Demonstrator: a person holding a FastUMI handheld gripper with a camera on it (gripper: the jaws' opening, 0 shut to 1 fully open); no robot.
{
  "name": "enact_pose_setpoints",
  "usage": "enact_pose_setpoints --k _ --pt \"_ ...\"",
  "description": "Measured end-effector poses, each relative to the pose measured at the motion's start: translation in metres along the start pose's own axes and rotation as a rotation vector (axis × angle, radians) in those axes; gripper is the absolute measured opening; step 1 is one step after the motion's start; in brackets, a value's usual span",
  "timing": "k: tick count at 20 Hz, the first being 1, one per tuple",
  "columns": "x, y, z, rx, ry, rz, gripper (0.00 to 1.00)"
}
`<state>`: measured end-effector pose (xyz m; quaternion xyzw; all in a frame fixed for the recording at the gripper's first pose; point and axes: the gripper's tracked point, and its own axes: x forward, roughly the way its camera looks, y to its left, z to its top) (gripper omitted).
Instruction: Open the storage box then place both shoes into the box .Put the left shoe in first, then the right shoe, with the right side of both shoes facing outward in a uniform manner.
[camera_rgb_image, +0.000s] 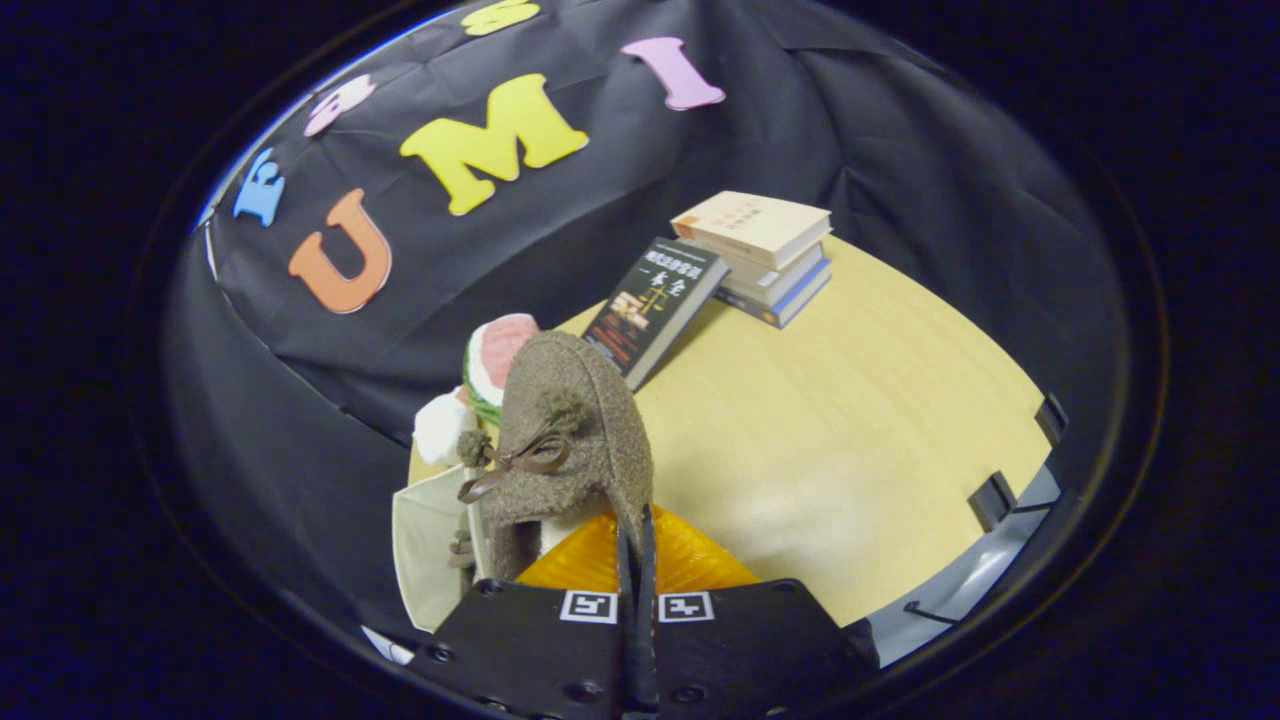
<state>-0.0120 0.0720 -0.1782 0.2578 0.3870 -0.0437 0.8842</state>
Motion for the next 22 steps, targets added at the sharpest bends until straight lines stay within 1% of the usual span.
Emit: enact_pose_setpoints --k 3,4,6,8,10,12,17,22 --pt "0.006 0.063 -0.02 -0.054 -0.007 0.033 0.0" --pt "0.019 0.082 -0.03 -0.061 -0.004 0.043 0.0" --pt "0.026 0.117 -0.048 -0.073 0.01 0.062 0.0" --pt "0.035 0.145 -0.062 -0.101 0.015 0.067 0.0" --pt "0.045 0.162 -0.075 -0.128 0.015 0.059 0.0" --pt "0.054 0.166 -0.081 -0.156 0.02 0.033 0.0" --pt "0.082 0.153 -0.108 -0.228 0.028 -0.038 0.0" --pt "0.108 0.136 -0.133 -0.218 0.064 -0.084 0.0"
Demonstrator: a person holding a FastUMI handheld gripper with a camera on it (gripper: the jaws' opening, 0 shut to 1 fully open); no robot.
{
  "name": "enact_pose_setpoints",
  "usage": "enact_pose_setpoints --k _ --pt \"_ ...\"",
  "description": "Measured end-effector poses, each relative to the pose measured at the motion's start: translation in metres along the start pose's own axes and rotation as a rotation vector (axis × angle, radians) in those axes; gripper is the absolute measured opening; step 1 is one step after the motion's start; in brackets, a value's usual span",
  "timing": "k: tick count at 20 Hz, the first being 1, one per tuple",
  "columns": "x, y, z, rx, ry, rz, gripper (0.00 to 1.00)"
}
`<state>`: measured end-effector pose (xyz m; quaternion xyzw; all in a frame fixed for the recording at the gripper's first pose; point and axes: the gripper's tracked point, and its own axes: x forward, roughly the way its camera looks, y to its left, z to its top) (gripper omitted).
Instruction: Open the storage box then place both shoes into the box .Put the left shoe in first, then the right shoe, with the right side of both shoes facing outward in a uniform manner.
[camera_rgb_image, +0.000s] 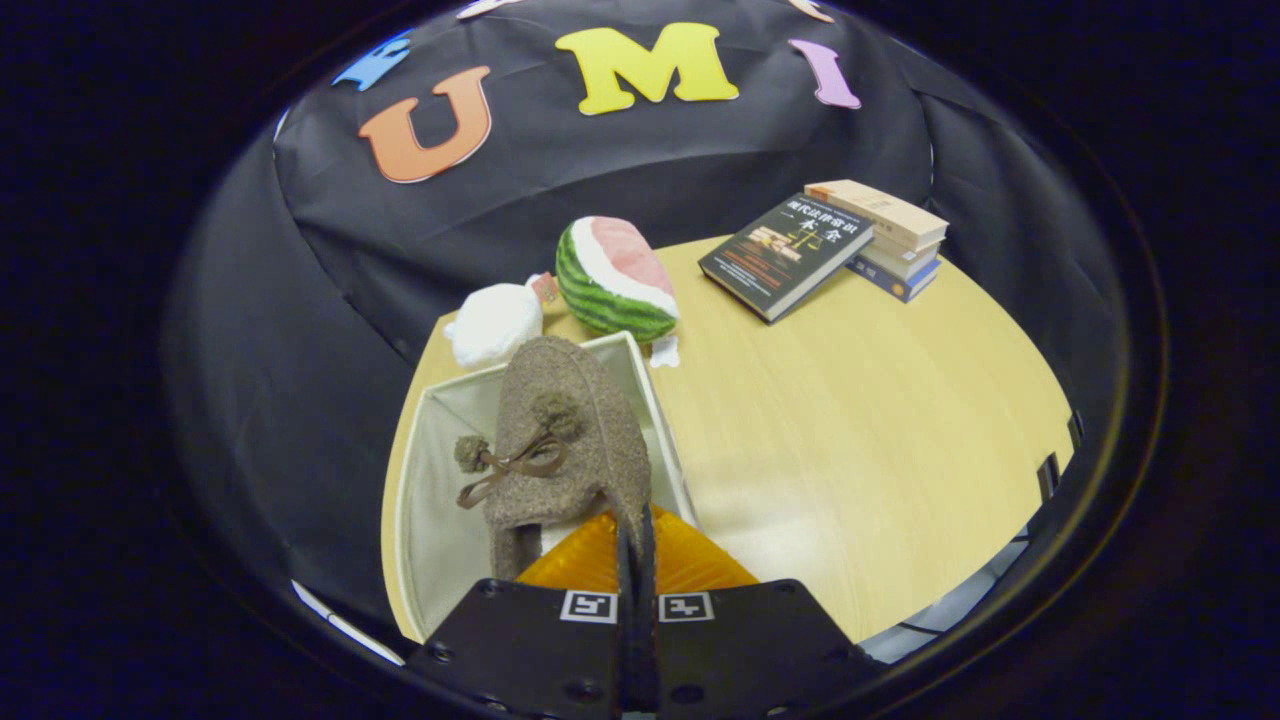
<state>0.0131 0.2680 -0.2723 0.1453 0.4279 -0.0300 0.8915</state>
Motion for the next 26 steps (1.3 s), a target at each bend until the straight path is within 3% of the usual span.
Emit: enact_pose_setpoints --k 6,9,12,13,16,17,20,23,26 --pt "0.013 0.008 -0.007 -0.054 -0.003 -0.018 0.02" --pt "0.013 0.017 -0.005 -0.075 -0.012 -0.007 0.13" --pt "-0.001 0.023 0.012 -0.12 -0.049 0.009 0.15" --pt "-0.005 0.025 0.016 -0.129 -0.061 0.019 0.2" --pt "-0.028 0.026 0.034 -0.16 -0.129 0.046 0.44" --pt "-0.037 0.025 0.042 -0.172 -0.159 0.051 0.46" --pt "-0.068 0.02 0.061 -0.225 -0.239 0.078 0.66" --pt "-0.101 0.004 0.084 -0.265 -0.338 0.076 0.94" --pt "-0.13 -0.017 0.105 -0.264 -0.409 0.075 0.97"
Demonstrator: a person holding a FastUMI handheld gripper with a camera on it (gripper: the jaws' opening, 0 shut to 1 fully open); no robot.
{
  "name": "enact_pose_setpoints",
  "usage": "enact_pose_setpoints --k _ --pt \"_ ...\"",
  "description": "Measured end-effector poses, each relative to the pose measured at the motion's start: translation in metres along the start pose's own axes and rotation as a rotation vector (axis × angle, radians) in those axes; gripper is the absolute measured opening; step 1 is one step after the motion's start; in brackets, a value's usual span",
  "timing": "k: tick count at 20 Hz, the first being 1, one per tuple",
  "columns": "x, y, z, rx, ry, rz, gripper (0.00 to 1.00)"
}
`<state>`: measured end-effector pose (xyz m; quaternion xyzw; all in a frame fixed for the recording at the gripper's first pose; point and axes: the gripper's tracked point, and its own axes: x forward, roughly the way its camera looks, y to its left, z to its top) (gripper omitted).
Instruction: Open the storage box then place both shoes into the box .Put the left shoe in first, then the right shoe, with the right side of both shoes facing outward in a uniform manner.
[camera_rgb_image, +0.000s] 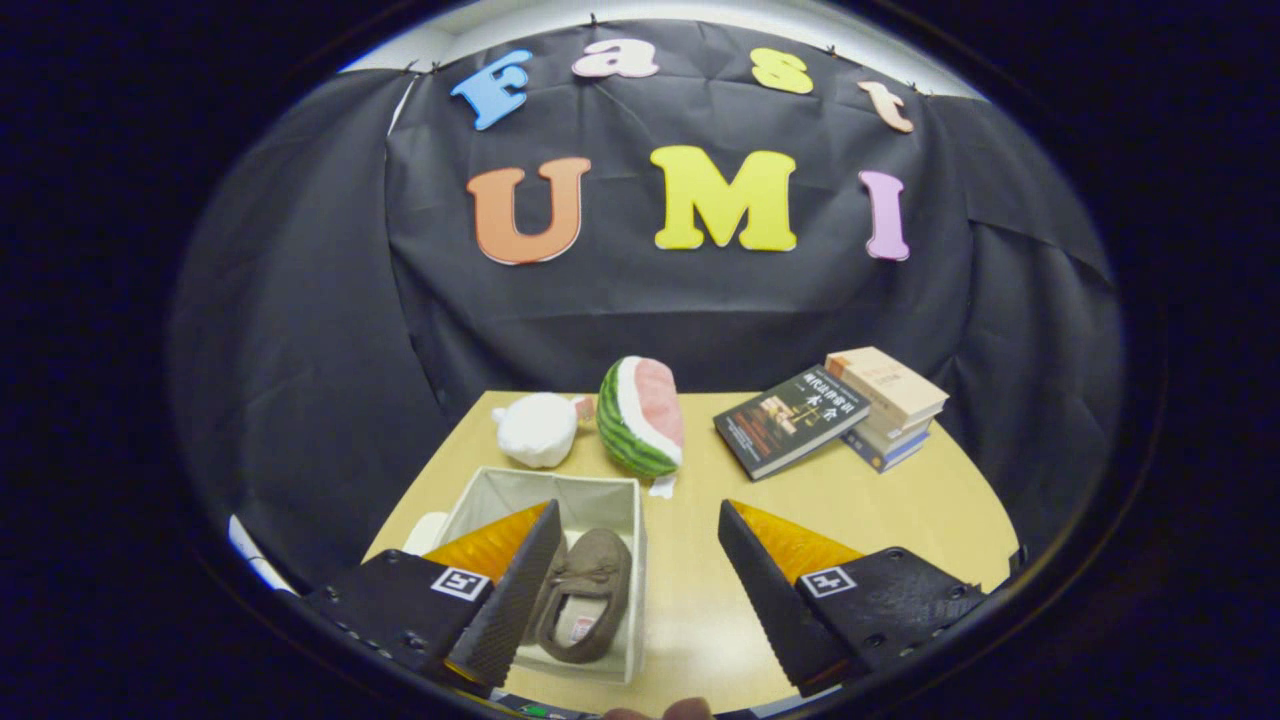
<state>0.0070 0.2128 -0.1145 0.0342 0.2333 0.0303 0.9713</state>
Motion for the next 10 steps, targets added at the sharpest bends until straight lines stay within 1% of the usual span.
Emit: enact_pose_setpoints --k 5,10 --pt "-0.036 -0.055 0.035 -0.006 -0.112 -0.023 0.96" --pt "-0.063 -0.115 0.062 0.031 -0.2 -0.066 0.96"
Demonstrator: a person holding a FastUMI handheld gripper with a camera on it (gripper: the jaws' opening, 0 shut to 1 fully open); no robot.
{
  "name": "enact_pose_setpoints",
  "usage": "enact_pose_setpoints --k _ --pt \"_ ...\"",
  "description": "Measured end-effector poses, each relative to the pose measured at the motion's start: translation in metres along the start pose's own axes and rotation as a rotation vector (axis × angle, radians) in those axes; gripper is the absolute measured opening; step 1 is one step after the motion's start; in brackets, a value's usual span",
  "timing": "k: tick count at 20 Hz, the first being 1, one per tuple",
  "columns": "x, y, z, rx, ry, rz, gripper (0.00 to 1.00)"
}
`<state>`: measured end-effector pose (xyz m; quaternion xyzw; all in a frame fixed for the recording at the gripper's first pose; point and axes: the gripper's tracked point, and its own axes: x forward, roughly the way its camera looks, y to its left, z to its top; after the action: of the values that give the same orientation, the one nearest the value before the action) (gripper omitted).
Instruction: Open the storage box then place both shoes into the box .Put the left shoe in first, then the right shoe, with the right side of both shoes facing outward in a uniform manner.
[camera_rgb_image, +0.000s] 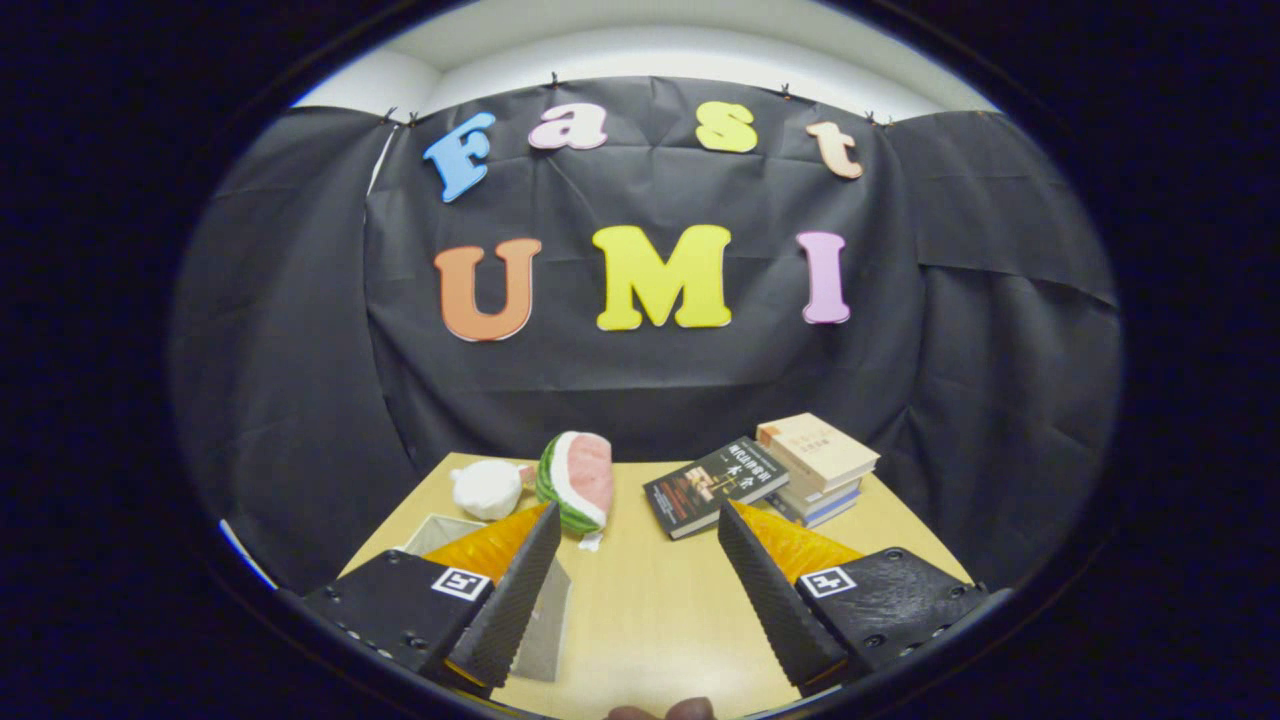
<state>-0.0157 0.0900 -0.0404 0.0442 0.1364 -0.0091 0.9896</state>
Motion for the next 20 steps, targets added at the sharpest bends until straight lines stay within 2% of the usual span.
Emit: enact_pose_setpoints --k 7,20 --pt "-0.009 -0.053 0.021 0.056 -0.06 -0.04 0.96" --pt "-0.011 -0.017 0.029 0.045 -0.08 0.031 0.96"
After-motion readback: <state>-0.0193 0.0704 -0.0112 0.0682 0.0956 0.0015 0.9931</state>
